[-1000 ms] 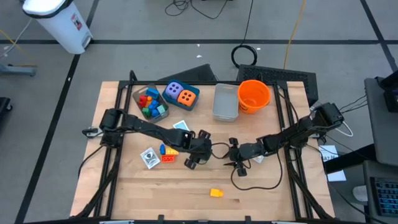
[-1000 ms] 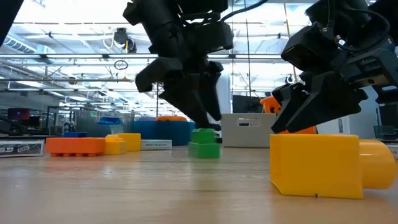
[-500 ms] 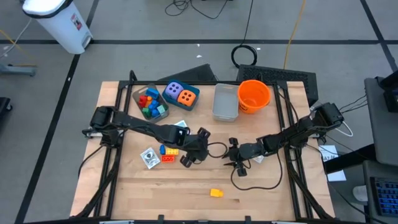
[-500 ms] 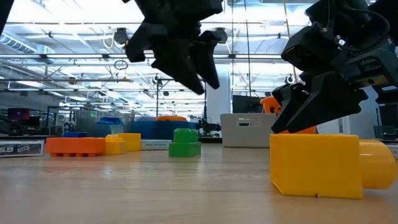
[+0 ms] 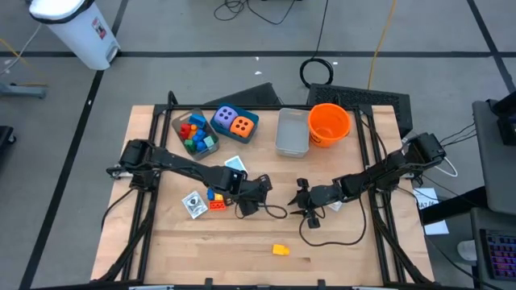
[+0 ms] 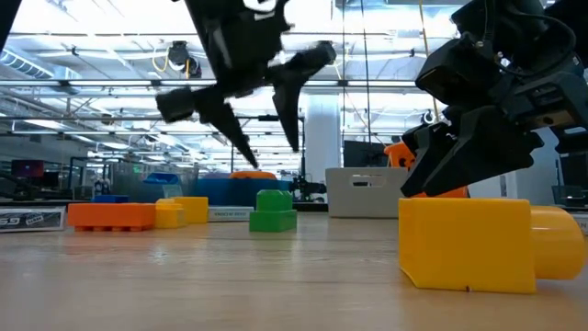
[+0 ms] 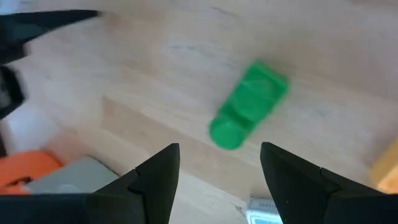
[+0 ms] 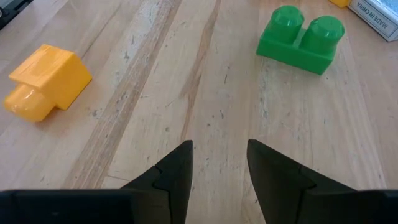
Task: Pick & Place Toys
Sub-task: Put the green game piece into the black bin
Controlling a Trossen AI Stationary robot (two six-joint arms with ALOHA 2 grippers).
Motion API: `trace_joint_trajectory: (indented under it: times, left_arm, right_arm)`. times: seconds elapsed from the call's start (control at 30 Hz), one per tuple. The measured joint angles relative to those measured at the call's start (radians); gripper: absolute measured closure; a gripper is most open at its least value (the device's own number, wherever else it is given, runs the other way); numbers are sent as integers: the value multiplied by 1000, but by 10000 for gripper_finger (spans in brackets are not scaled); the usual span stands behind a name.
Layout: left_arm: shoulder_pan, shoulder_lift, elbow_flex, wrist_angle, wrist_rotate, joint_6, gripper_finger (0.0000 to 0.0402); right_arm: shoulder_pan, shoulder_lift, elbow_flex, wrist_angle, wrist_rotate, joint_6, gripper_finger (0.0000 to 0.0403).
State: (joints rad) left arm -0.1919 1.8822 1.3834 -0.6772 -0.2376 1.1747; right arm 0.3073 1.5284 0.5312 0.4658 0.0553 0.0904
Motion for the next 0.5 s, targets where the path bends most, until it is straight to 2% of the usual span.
trace_joint_trajectory:
  times: [0.13,0.5]
  left_arm:
    - [0,27,0,1,0,104,170]
    - [2,90,0,45,8,209,170]
  right_arm:
    - [0,0,0,-1,0,-1,259]
    - [0,0,0,-3,0,-1,259]
